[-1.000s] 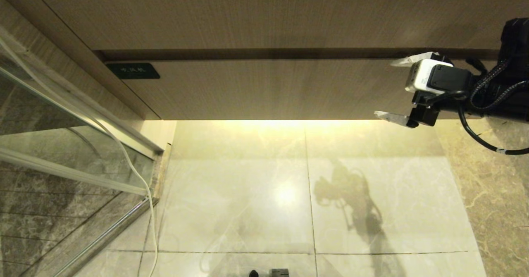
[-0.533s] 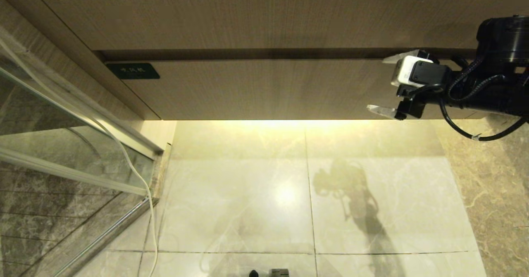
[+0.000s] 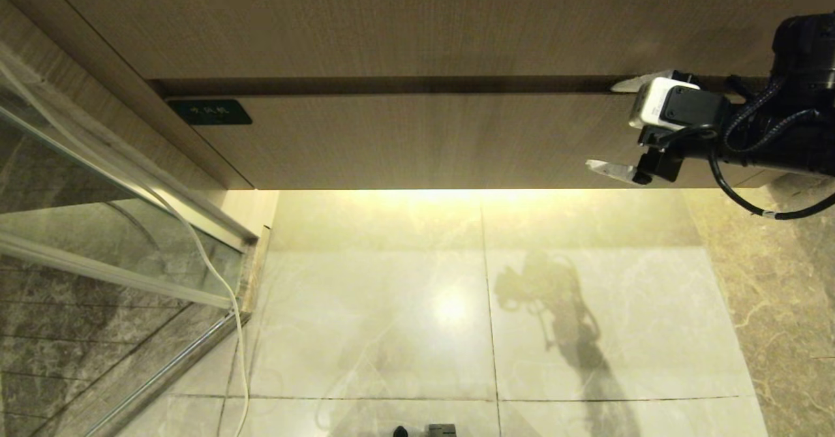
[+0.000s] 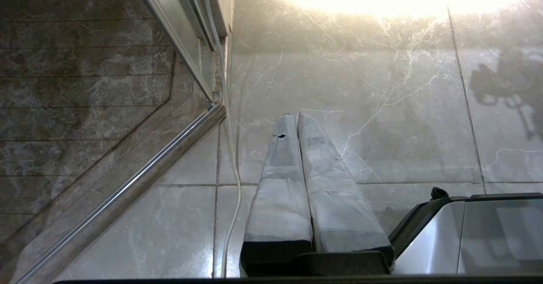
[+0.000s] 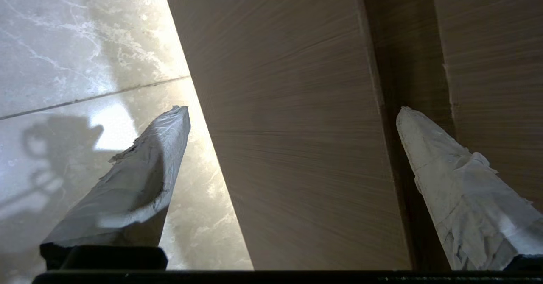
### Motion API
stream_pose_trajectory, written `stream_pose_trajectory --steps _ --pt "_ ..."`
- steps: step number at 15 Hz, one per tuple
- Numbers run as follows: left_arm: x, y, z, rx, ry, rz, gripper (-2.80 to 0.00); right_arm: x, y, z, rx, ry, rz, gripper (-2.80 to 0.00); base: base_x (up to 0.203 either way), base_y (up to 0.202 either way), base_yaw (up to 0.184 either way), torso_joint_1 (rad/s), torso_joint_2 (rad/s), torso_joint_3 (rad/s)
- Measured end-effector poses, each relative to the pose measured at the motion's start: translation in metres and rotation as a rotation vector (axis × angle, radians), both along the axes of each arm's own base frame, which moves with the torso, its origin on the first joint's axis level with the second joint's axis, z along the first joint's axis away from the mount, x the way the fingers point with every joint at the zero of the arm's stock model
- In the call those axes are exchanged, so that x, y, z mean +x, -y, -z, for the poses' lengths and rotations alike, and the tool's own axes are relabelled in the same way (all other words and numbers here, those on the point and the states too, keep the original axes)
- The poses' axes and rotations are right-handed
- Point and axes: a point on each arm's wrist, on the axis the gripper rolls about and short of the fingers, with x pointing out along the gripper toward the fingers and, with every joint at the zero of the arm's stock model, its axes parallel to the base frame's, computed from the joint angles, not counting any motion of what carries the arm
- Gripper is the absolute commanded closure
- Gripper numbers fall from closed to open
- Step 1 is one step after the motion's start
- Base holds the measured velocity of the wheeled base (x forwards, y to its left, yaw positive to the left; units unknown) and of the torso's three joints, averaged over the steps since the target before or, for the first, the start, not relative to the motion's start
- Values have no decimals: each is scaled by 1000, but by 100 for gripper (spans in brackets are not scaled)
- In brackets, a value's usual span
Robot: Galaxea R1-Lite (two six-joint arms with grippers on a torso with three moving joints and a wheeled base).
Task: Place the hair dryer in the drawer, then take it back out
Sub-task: Pull open the drawer
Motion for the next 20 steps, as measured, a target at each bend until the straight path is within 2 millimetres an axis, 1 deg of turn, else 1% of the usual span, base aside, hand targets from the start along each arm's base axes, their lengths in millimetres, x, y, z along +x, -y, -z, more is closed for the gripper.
stream_pose_trajectory --steps 4,9,14,17,20 --pt "0 0 0 0 0 0 0 3 -1 -3 -2 22 -1 -280 0 0 0 0 0 0" --pt "0 0 0 0 0 0 0 14 -2 3 -10 11 0 -280 0 0 0 0 0 0" --pt "0 0 0 0 0 0 0 31 -4 7 -3 26 12 -280 0 0 0 0 0 0" --pt "0 0 0 1 0 0 0 39 -5 14 0 8 16 -280 0 0 0 0 0 0" --pt "0 0 0 0 0 1 0 42 -5 26 -9 -86 15 -280 0 0 0 0 0 0"
